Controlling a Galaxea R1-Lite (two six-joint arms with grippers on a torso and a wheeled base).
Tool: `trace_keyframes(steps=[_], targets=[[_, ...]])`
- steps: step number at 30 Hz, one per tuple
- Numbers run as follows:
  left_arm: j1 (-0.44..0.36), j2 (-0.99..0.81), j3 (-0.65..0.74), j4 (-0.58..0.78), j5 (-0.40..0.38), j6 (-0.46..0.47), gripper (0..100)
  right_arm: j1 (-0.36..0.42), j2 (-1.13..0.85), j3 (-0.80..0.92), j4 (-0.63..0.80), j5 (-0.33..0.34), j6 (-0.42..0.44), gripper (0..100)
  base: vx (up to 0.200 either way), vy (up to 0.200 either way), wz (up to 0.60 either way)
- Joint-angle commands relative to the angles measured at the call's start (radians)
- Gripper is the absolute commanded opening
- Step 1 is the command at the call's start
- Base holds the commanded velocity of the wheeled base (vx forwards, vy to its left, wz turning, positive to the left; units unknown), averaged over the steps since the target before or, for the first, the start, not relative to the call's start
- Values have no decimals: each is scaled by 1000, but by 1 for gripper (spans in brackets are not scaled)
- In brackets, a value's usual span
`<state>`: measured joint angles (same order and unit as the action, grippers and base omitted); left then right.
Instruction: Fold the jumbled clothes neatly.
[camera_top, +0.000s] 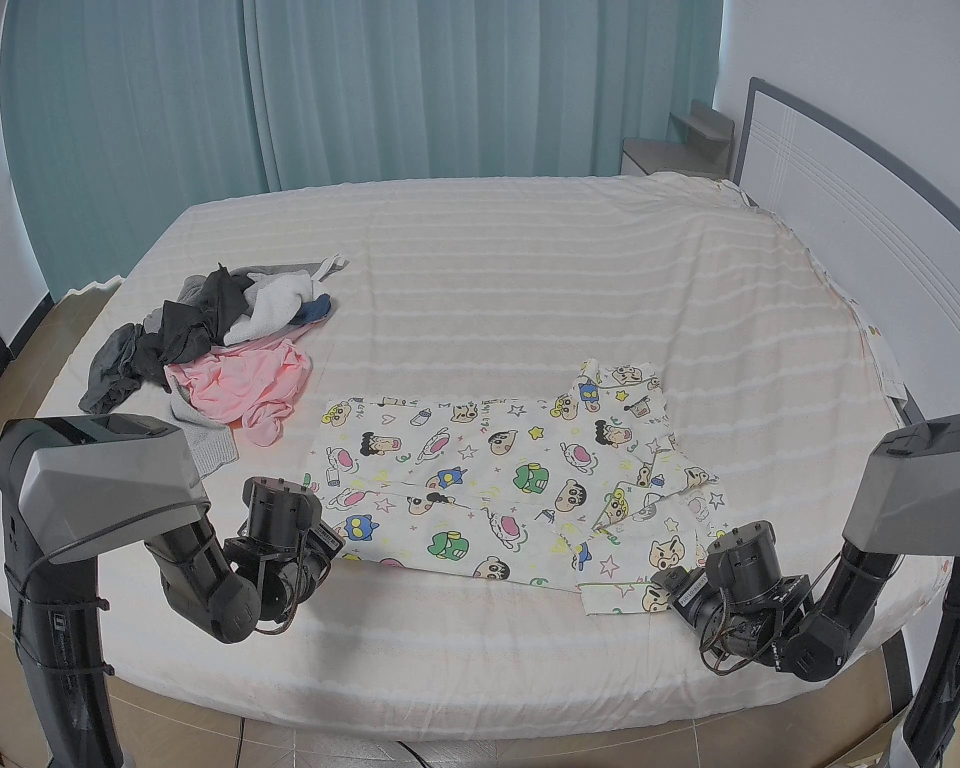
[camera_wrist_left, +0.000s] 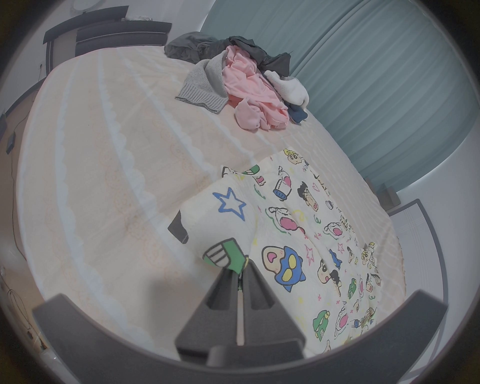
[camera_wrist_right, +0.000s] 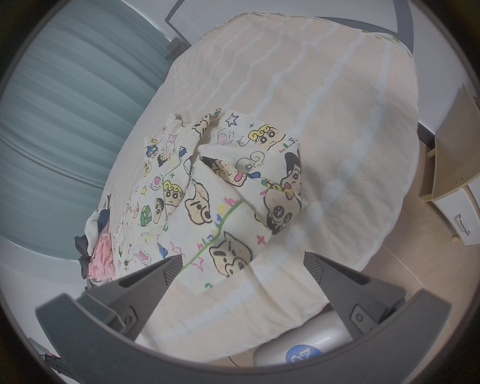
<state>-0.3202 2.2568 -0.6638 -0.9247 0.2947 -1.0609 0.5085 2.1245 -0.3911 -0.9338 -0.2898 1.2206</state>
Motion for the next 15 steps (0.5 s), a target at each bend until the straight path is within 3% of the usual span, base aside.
trace_keyframes(steps=[1, 15], targets=[[1, -36, 9, 1, 0, -1, 0, -12, 69, -38, 0, -14, 0, 100, 0, 0, 0], [1, -75, 67, -2, -8, -2, 0, -56, 120, -107, -3, -72, -1, 100, 0, 0, 0]])
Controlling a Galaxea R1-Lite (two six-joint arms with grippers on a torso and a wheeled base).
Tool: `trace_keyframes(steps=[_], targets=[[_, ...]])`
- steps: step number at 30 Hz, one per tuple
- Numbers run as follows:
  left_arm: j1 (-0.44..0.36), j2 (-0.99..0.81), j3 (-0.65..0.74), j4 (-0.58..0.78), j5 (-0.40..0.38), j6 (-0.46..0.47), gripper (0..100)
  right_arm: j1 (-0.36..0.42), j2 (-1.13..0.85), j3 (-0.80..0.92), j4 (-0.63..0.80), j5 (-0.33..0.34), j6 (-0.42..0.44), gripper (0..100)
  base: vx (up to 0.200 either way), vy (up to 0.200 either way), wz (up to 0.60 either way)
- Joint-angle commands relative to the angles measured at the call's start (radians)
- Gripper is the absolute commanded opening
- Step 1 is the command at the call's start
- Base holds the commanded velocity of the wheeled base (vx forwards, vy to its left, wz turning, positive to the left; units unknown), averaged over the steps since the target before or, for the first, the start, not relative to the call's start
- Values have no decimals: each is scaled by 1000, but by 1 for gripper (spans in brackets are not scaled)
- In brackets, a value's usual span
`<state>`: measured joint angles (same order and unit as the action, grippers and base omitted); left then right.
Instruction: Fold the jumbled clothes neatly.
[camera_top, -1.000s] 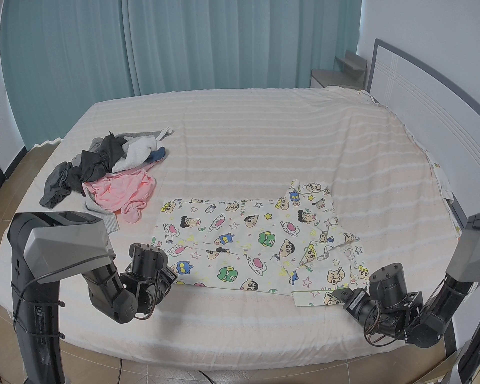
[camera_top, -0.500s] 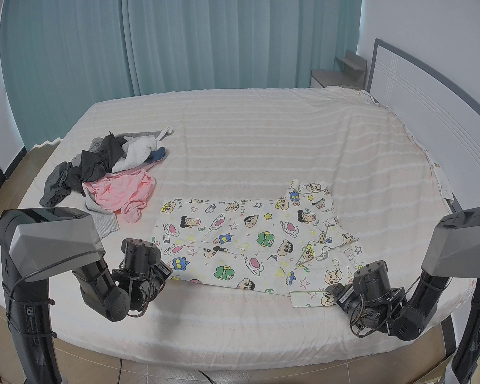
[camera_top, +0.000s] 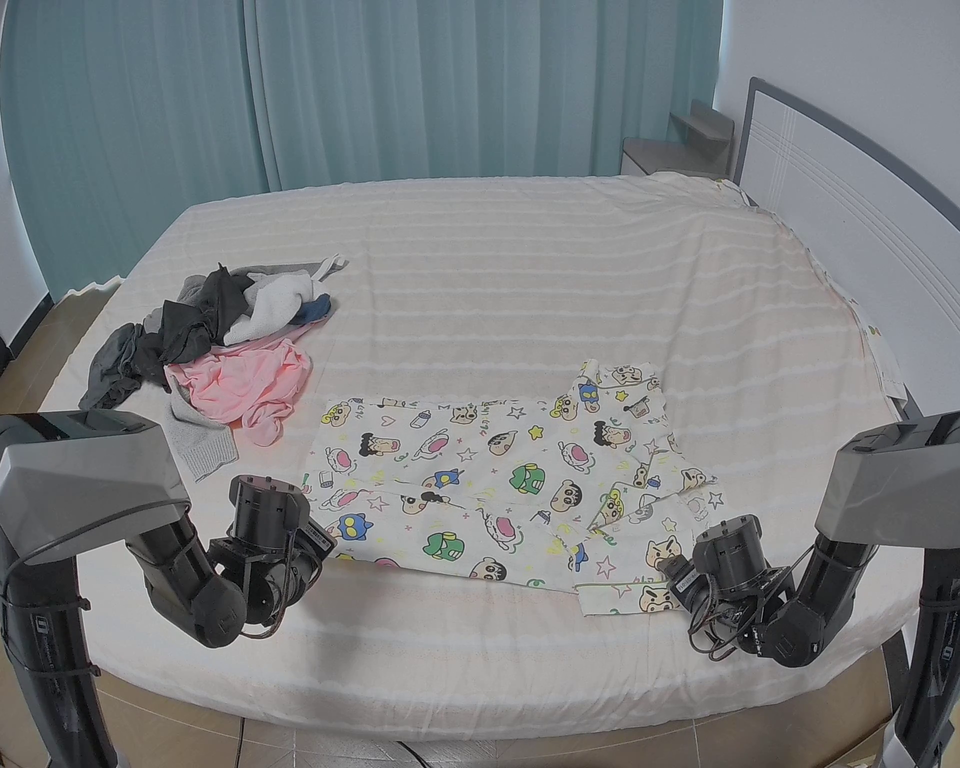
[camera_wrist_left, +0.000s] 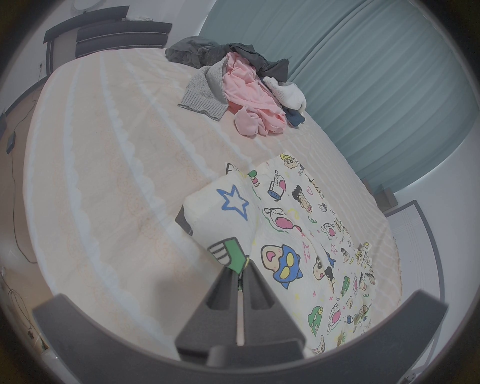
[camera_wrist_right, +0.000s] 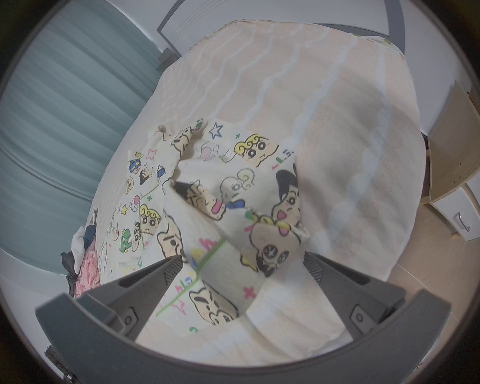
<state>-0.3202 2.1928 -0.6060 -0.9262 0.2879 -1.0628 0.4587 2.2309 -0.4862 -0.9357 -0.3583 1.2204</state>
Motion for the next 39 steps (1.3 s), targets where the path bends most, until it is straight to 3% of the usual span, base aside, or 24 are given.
trace_keyframes(steps=[1, 27, 28, 39], targets=[[1, -11, 12, 0, -1, -2, 0, -6, 15, -12, -2, -4, -2, 100, 0, 0, 0], [0, -11, 15, 0, -3, 1, 0, -14, 135, -20, -176, -57, -157, 100, 0, 0, 0], [-2, -10, 15, 0, -3, 1, 0, -14, 138, -20, -187, -70, -162, 0, 0, 0, 0], [-10, -2, 60, 0, -26, 40, 0, -5, 141, 24, -331, -93, -259, 0, 0, 0, 0]])
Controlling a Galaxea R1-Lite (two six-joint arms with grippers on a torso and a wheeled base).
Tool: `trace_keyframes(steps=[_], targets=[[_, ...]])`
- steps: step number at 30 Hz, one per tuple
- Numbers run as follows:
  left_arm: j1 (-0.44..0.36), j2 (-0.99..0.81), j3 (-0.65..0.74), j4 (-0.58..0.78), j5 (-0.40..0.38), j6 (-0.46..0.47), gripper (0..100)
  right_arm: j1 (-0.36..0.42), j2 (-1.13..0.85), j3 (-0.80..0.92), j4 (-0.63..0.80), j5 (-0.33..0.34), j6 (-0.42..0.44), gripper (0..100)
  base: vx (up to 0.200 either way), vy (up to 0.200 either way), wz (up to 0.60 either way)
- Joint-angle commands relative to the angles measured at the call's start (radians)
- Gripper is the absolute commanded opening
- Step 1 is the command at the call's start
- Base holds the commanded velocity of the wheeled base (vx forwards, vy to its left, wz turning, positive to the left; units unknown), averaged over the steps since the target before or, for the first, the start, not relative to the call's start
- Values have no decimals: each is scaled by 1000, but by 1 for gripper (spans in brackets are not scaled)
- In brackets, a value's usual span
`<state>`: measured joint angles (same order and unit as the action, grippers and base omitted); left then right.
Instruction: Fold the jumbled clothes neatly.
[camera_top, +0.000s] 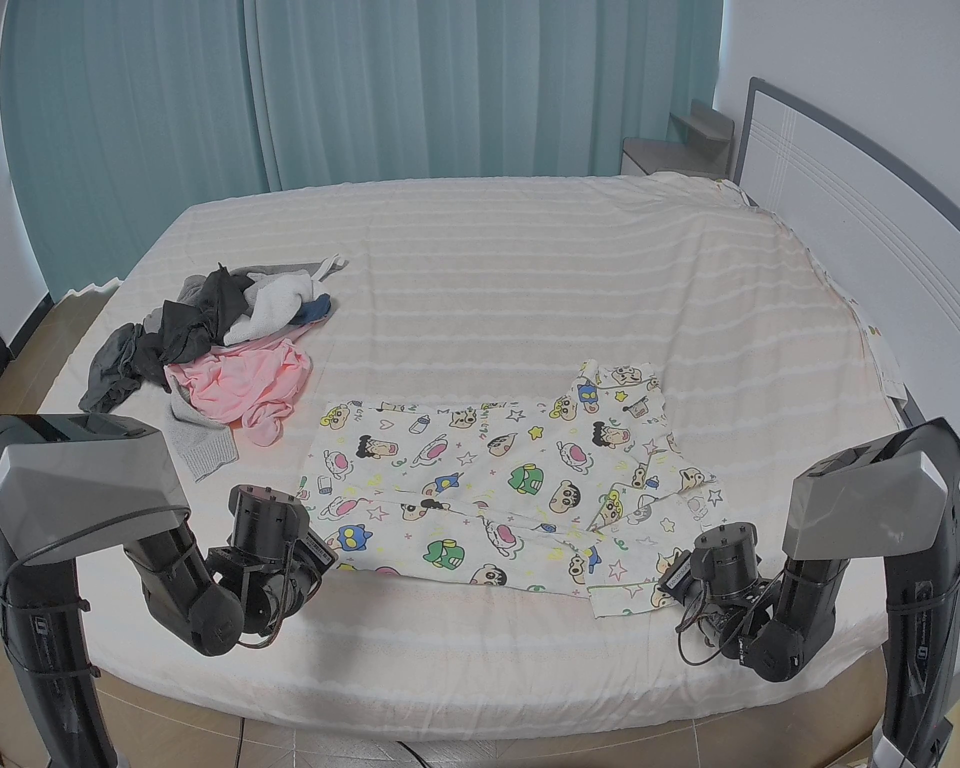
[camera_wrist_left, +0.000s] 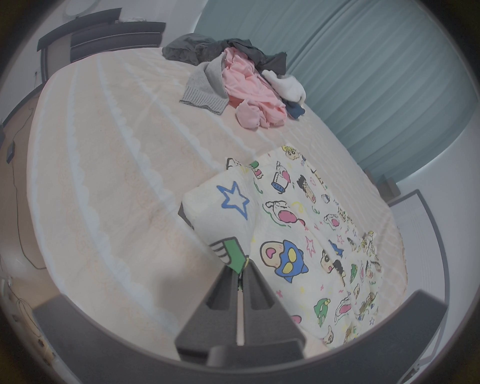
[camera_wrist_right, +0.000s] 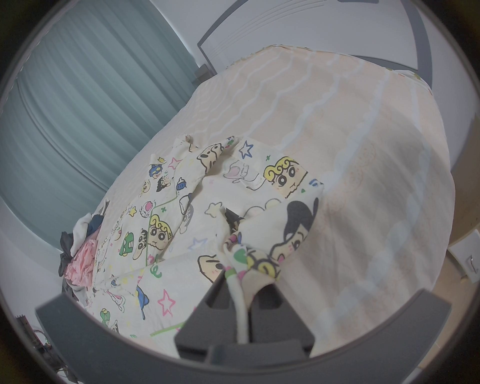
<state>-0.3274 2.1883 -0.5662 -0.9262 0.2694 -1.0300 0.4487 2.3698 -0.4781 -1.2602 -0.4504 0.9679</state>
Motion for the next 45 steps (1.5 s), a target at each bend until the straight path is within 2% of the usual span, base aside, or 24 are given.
trace_keyframes(steps=[1, 11, 23, 39, 40, 42, 43, 45], targets=[[-2, -1, 28, 0, -15, 8, 0, 8, -1, 26, -7, -1, -9, 0, 0, 0, 0], [1, -7, 97, 0, -19, 62, 0, 31, -49, 92, -10, 1, -49, 0, 0, 0, 0], [-2, 4, 146, 0, -22, 61, 0, 70, -86, 210, -10, 12, -58, 0, 0, 0, 0], [-15, 2, 186, 0, -36, 45, 0, 96, -87, 239, -10, 12, -58, 0, 0, 0, 0], [-15, 1, 186, -6, -48, 45, 0, 96, -86, 236, -10, 12, -60, 100, 0, 0, 0], [-15, 1, 187, -16, -52, 44, 0, 96, -84, 234, -10, 12, -61, 100, 0, 0, 0], [-15, 1, 189, -22, -50, 36, 100, 97, -87, 239, -11, 12, -61, 100, 0, 0, 0], [-15, -4, 200, -28, -48, 27, 100, 99, -95, 250, -13, 12, -63, 100, 0, 0, 0]])
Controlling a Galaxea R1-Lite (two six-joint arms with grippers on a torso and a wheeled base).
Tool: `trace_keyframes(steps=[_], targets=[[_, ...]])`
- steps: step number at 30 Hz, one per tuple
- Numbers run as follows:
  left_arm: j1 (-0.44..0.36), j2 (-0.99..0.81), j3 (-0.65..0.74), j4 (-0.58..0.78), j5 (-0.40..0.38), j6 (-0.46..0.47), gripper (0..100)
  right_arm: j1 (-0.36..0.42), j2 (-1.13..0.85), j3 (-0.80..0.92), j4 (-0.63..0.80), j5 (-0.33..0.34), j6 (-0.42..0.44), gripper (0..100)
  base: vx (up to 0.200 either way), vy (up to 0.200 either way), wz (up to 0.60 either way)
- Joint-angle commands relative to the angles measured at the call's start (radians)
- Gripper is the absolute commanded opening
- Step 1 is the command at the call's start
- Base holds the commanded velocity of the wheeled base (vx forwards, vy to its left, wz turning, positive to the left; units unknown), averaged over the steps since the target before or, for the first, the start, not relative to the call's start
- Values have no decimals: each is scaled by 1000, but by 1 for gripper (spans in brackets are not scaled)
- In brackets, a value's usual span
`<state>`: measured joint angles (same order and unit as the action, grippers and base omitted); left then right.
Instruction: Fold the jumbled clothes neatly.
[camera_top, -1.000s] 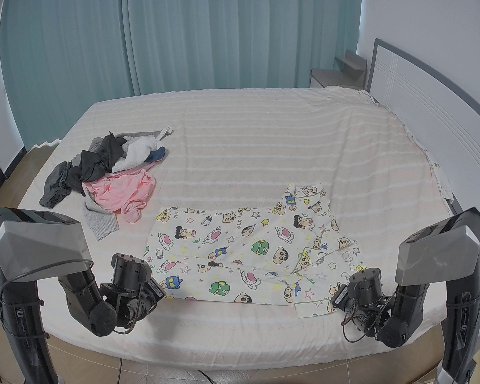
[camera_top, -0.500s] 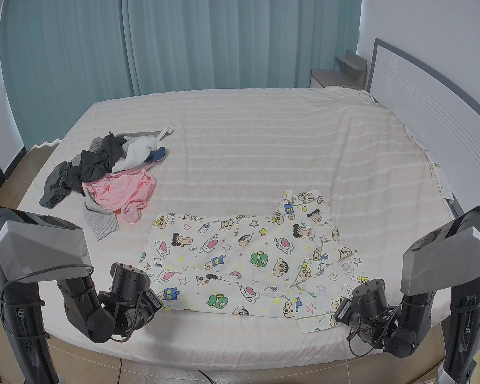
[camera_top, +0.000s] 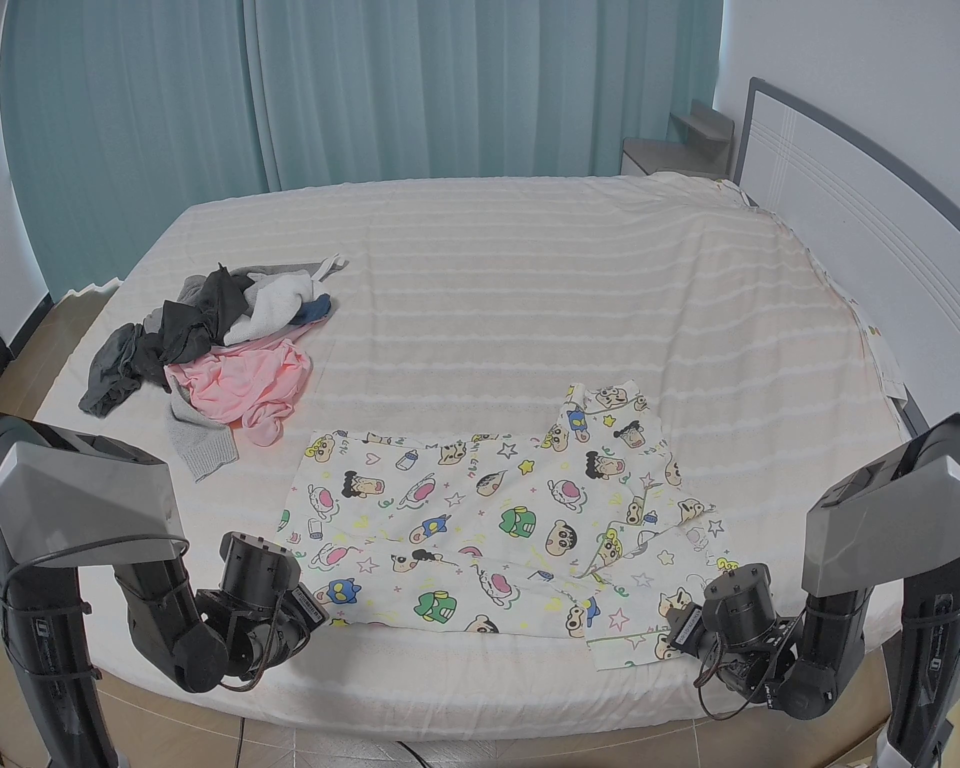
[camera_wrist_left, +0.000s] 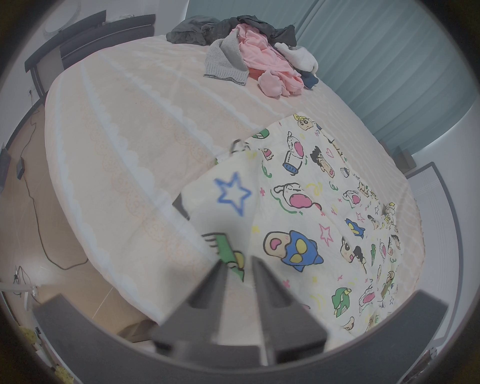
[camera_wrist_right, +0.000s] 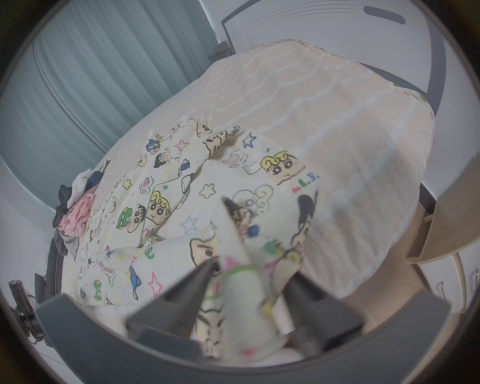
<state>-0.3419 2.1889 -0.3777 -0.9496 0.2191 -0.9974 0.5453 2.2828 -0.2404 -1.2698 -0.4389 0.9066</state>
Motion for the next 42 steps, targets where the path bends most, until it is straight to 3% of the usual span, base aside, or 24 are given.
trace_keyframes(steps=[1, 7, 15, 20, 28, 37, 40, 42], targets=[[0, -8, 25, -8, 3, -4, 100, 4, -17, 27, -6, -1, -5, 100, 0, 0, 0], [11, -159, 134, -124, -1, 20, 100, 53, -138, 156, -49, -11, -28, 100, 0, 0, 0], [1, -394, 164, -130, -9, 45, 100, 56, -289, 240, -65, -29, -43, 100, 0, 0, 0], [0, -471, 172, -126, -93, 49, 100, 48, -362, 240, -65, -30, -74, 100, 160, 0, 0], [0, -449, 149, -124, -103, 53, 100, 25, -439, 234, -65, -26, -192, 100, 200, 0, 0], [1, -333, 77, -124, -101, 60, 100, 25, -427, 234, -65, -17, -204, 100, 133, 0, 0], [15, -255, 45, -124, -101, 151, 100, 25, -431, 236, -65, -15, -206, 100, 0, 0, 0], [66, -196, -9, -121, -104, 267, 100, 25, -437, 240, -65, -17, -212, 100, 0, 0, 0]])
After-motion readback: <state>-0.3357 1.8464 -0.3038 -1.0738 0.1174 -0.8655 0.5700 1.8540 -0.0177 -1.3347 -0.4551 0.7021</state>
